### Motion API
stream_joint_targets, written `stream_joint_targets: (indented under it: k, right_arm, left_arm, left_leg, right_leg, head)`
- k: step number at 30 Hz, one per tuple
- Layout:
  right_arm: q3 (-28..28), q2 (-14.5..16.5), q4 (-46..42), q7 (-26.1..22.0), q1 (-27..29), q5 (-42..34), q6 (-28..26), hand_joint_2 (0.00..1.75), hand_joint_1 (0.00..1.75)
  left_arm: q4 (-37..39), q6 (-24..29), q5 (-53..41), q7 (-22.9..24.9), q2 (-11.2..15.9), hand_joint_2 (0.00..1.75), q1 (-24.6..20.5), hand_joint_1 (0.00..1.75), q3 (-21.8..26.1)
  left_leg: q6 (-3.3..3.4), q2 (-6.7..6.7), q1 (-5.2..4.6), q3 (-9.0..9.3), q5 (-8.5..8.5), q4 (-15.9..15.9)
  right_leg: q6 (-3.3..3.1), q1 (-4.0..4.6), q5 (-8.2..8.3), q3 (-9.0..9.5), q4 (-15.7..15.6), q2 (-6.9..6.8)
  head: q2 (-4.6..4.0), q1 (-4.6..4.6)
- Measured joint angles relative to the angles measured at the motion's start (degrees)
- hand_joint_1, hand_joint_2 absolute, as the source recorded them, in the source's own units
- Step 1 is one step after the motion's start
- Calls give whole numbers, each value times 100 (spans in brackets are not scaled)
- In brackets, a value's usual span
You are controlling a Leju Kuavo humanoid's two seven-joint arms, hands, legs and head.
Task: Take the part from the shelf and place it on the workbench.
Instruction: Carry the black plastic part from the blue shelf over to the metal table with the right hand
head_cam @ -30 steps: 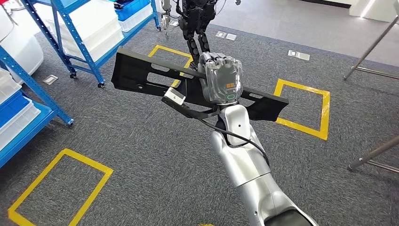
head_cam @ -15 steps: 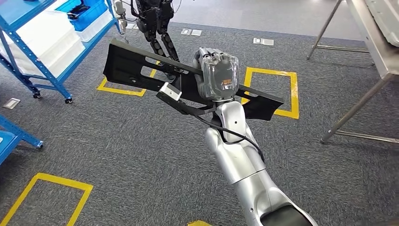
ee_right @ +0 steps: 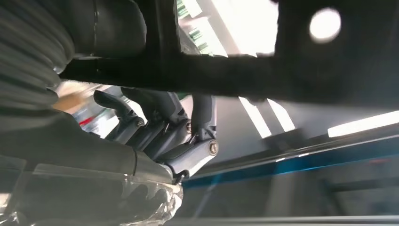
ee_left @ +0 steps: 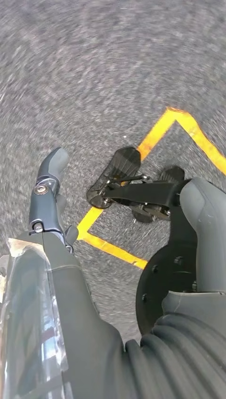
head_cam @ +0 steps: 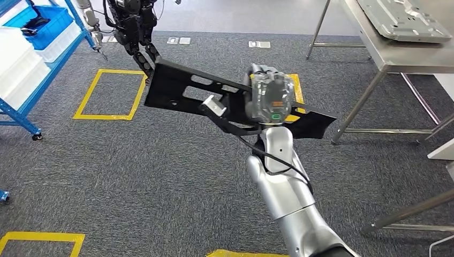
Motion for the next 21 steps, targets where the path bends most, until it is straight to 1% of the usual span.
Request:
stream_joint_targets:
  k: [1,2,3,4,5,6,7,9,10,11,12,13,14,15,16,17,18,19,20,21]
  right_arm:
    - [119,-209,-148,319,35,4,48,175,175]
    - [248,-413,-284,587,48,7,94,175,175]
    - [379,-591,-409,789,41,9,141,175,175]
    - [505,-729,-521,919,21,10,180,175,175]
    - [625,-829,-618,989,-6,11,218,175,175]
    - [744,-922,-704,1059,-36,11,251,175,175]
    - [856,-1014,-781,1118,-64,11,272,175,175]
    - [1021,-1187,-903,1177,-95,11,278,175,175]
    - [1071,-1252,-953,1166,-98,11,270,175,175]
    - [1102,-1299,-993,1136,-99,11,260,175,175]
    - [1119,-1328,-1023,1075,-99,11,245,175,175]
    - [1129,-1340,-1040,987,-92,11,228,175,175]
    - [1133,-1344,-1045,867,-79,11,207,175,175]
    - [1132,-1338,-1044,732,-58,11,187,175,175]
    - [1125,-1326,-1039,604,-34,11,172,175,175]
    - [1114,-1307,-1034,498,-17,11,161,175,175]
    - [1097,-1285,-1029,434,-10,10,156,175,175]
    - [1081,-1266,-1025,400,-15,10,151,175,175]
    - [1068,-1252,-1024,389,-25,9,146,175,175]
    - [1057,-1242,-1023,389,-35,9,144,175,175]
  left_arm:
    - [0,-38,-42,-8,5,175,1,0,-30]
    - [0,-69,-74,-15,10,175,1,0,-52]
    - [0,-92,-104,-19,14,175,1,0,-66]
    - [-2,-108,-134,-22,19,175,0,0,-84]
    - [-4,-123,-168,-27,26,175,-5,0,-109]
    - [-7,-141,-214,-32,34,175,-10,0,-138]
    - [-10,-159,-264,-38,42,175,-16,0,-175]
    - [-10,-188,-359,-47,45,175,-33,0,-250]
    - [-9,-195,-396,-53,44,175,-40,0,-286]
    - [-9,-199,-421,-58,41,175,-44,0,-316]
    - [-8,-206,-435,-63,39,175,-40,0,-336]
    - [-8,-212,-442,-67,38,175,-36,0,-345]
    - [-7,-217,-440,-70,37,175,-30,0,-348]
    - [-7,-221,-435,-71,37,175,-25,0,-348]
    - [-7,-220,-427,-72,37,175,-22,0,-348]
    - [-7,-217,-421,-72,37,175,-19,0,-347]
    - [-7,-210,-416,-72,38,175,-17,0,-347]
    - [-7,-200,-414,-72,40,175,-16,0,-346]
    - [-8,-192,-415,-70,46,175,-13,0,-346]
    - [-9,-185,-417,-68,52,175,-12,0,-346]
  left_leg:
    - [-2,81,-5,-7,-3,6]
    - [-11,164,-5,-13,-8,16]
    - [-27,245,-4,-15,-21,33]
    - [-55,328,-8,-17,-43,60]
    - [-92,405,-25,-28,-77,101]
    - [-126,469,-38,-36,-108,138]
    - [-153,527,-49,-37,-134,168]
    - [-192,619,-32,-18,-167,191]
    - [-216,581,-7,-19,-214,227]
    - [-240,464,14,-61,-318,346]
    - [-260,303,30,-160,-481,581]
    - [-271,124,41,-319,-689,946]
    - [-268,11,40,-517,-889,1372]
    - [-255,-38,38,-699,-1019,1737]
    - [-227,-61,31,-813,-1046,1941]
    - [-182,-79,17,-822,-960,1917]
    - [-124,-114,-8,-721,-783,1676]
    - [-52,-225,-45,-536,-556,1272]
    - [23,-377,-80,-343,-378,865]
    - [80,-490,-113,-193,-257,548]
  right_leg:
    - [35,-21,-32,-40,117,-26]
    - [87,-40,20,45,-2,-56]
    - [148,-59,135,241,-332,-118]
    - [188,-71,249,476,-748,-239]
    - [204,-68,348,677,-1092,-348]
    - [182,-64,405,797,-1294,-421]
    - [141,-50,421,835,-1362,-442]
    - [50,-38,435,821,-1337,-319]
    - [16,-42,441,816,-1340,-259]
    - [-23,-50,450,813,-1343,-203]
    - [-56,-57,461,811,-1346,-147]
    - [-82,-52,471,804,-1347,-89]
    - [-103,-36,479,796,-1347,-27]
    - [-119,-14,488,789,-1347,42]
    - [-134,10,498,782,-1347,118]
    - [-145,30,507,778,-1347,195]
    - [-158,44,517,777,-1347,271]
    - [-168,45,529,777,-1347,342]
    - [-169,53,541,773,-1346,405]
    - [-162,50,556,765,-1346,461]
  head:
    - [0,2]
    - [0,8]
    - [0,11]
    - [0,14]
    - [0,15]
    - [0,4]
    - [0,-4]
    - [0,-24]
    - [0,-25]
    - [0,-27]
    - [0,-32]
    - [0,-36]
    - [0,-38]
    - [0,-41]
    - [0,-41]
    - [0,-40]
    - [0,-39]
    - [0,-39]
    - [0,-36]
    - [0,-37]
